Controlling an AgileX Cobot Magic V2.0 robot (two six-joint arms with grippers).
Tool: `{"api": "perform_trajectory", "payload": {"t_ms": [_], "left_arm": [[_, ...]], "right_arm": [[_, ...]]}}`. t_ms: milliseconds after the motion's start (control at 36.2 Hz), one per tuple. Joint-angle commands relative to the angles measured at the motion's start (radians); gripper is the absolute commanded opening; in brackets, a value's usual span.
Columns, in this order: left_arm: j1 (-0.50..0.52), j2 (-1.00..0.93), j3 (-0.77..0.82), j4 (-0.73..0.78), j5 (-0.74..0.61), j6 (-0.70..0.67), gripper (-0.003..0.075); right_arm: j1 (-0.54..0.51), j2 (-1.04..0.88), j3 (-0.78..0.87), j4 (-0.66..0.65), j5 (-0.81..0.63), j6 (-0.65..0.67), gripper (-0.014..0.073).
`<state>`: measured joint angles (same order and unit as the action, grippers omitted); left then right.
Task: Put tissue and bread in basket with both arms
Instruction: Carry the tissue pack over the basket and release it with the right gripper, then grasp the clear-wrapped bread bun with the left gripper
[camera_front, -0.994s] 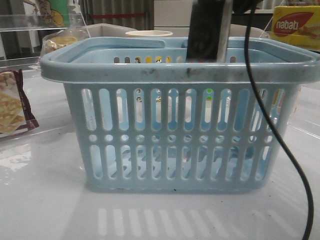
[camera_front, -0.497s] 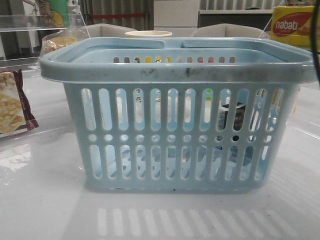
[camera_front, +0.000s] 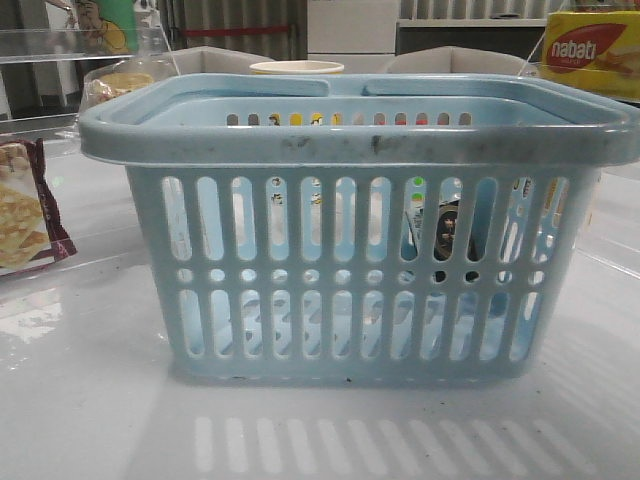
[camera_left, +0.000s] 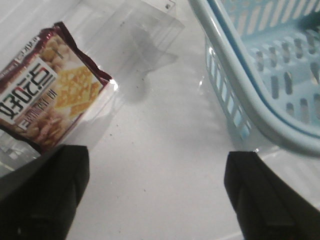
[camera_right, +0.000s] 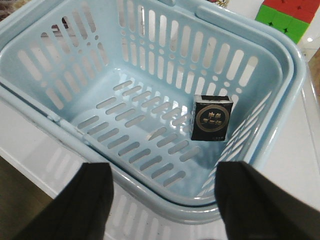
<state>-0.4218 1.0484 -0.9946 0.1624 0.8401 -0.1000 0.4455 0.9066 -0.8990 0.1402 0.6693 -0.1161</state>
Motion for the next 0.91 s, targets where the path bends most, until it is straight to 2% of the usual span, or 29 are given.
{"api": "perform_trajectory", "payload": {"t_ms": [0, 166, 359, 525, 884], "left_arm": [[0.045, 0.098, -0.133, 0.012, -0.074, -0.008, 0.0601], [0.112, 0.27, -0.305, -0.019, -0.074, 0.011, 0.0601], [0.197, 0.47, -0.513, -0.172, -0.052, 0.113, 0.0601], [0.25, 0.639, -0.657, -0.217, -0.078, 0.115, 0.0601], [0.267, 0.867, -0.787, -0.238, -0.26, 0.113, 0.0601]], "right_arm": [[0.001, -0.008, -0.027, -0.003, -0.068, -0.007, 0.0542], [0.001, -0.008, -0.027, -0.003, -0.068, -0.007, 0.0542], [0.001, -0.008, -0.027, -0.003, -0.068, -0.007, 0.0542], [0.001, -0.008, -0.027, -0.003, -0.068, -0.007, 0.0542], [0.001, -0.008, -0.027, -0.003, -0.068, -0.007, 0.0542]]}}
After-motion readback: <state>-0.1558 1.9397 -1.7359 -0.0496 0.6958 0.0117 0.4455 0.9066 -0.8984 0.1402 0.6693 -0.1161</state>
